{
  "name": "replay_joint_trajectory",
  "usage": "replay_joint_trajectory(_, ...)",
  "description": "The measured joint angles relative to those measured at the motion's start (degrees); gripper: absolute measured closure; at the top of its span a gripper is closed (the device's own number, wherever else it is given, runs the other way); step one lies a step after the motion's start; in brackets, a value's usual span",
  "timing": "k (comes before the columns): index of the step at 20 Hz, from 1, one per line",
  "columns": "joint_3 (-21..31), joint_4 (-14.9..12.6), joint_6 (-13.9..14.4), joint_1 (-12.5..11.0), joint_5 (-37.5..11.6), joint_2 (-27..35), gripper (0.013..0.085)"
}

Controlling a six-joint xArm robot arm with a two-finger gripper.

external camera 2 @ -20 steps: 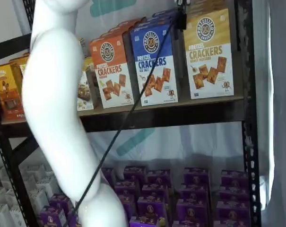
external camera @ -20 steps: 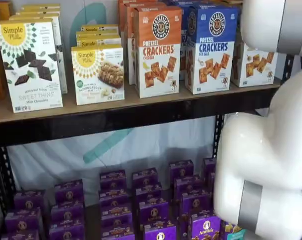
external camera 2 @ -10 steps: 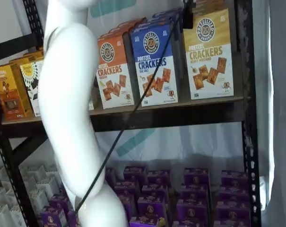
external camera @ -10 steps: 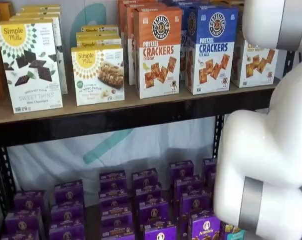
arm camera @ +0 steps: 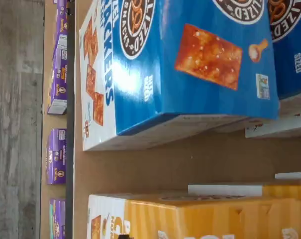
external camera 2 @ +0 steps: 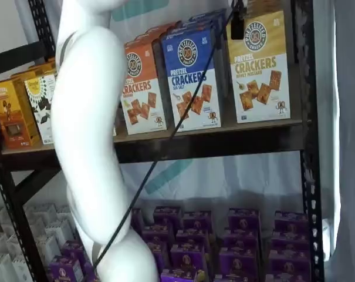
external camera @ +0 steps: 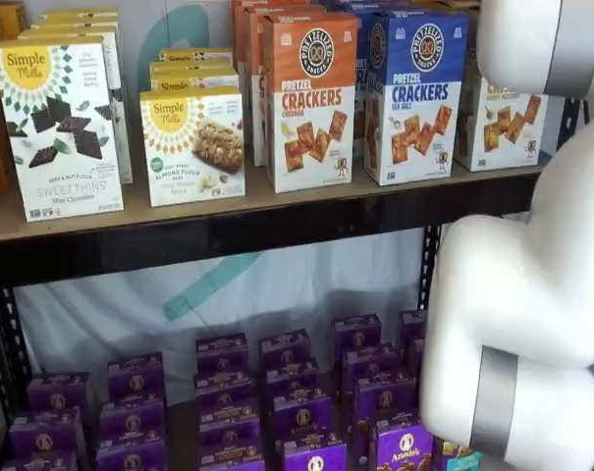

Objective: Retrieve the yellow and white box located on the top shelf, the sixth one from the left

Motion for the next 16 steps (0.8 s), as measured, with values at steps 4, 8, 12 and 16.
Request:
replay_joint_trajectory(4, -0.38, -1.36, 0.45, 0.92, 0.48, 0.62, 0.013)
replay_joint_trajectory(8, -3.58, -3.97, 1.18, 1.89, 3.98, 2.63, 0.013)
replay_joint_trajectory(12, -5.19, -5.72, 1.39, 2.51, 5.54, 3.58, 0.013)
replay_joint_trajectory(16, -5.61, -7.85, 1.46, 3.37, 6.05, 3.85, 0.013)
